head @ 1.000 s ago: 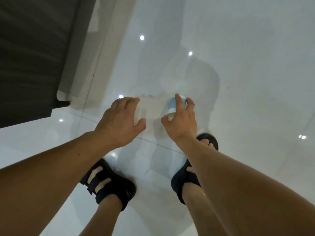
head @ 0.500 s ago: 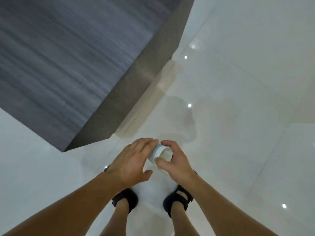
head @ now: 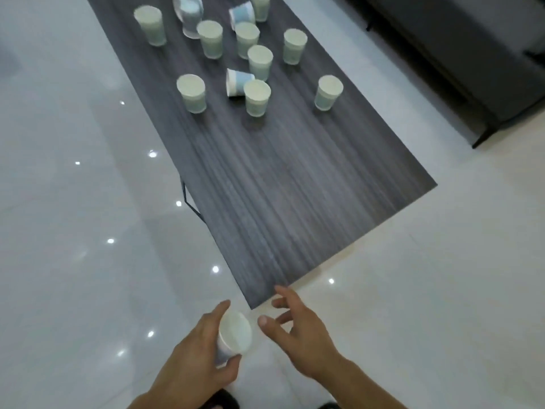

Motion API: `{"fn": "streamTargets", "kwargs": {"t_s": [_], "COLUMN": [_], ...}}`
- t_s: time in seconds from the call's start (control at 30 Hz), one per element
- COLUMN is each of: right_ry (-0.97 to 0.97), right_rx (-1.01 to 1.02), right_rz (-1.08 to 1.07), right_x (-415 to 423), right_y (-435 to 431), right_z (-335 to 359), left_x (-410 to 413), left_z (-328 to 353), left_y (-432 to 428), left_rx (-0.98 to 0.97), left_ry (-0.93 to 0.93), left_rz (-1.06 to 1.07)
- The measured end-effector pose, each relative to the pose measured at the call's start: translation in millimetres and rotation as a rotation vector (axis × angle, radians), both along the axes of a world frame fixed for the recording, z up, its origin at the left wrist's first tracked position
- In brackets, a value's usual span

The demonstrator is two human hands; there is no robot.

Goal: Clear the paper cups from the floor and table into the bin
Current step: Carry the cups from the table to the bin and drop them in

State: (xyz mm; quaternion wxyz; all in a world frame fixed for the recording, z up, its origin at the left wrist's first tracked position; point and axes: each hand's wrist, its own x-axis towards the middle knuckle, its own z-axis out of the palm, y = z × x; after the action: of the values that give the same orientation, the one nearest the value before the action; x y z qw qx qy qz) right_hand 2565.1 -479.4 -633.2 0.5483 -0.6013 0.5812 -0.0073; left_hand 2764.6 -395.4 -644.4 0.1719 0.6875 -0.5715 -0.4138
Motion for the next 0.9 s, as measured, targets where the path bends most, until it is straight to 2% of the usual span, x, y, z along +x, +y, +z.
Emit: {"fn": "streamTargets", "kwargs": {"t_s": [0.1, 0.33, 0.63, 0.9], "right_ry": [0.057, 0.199, 0.408, 0.522], "right_rx": [-0.099, -0.267, -0.452, -0.638], "right_rz": [-0.019, 0.103, 0.078, -0.002], "right_x": [43.9, 129.1, 175.0, 208.8], "right_y": [-26.9, -97.1, -247.3, -397.8], "right_z": [14.3, 34.0, 34.6, 11.8], "left_x": [45.2, 133.8, 216.7, 256.1], "left_z": [14.2, 47.3, 65.0, 35.9], "left_y": [-13.5, -91.5, -218.0, -323.6], "left_rx": [-0.005, -0.057, -0.133, -0.125], "left_ry": [0.012, -0.024, -0.023, -0.013], "left_rz": [0.120, 0.300, 0.335, 0.377]}}
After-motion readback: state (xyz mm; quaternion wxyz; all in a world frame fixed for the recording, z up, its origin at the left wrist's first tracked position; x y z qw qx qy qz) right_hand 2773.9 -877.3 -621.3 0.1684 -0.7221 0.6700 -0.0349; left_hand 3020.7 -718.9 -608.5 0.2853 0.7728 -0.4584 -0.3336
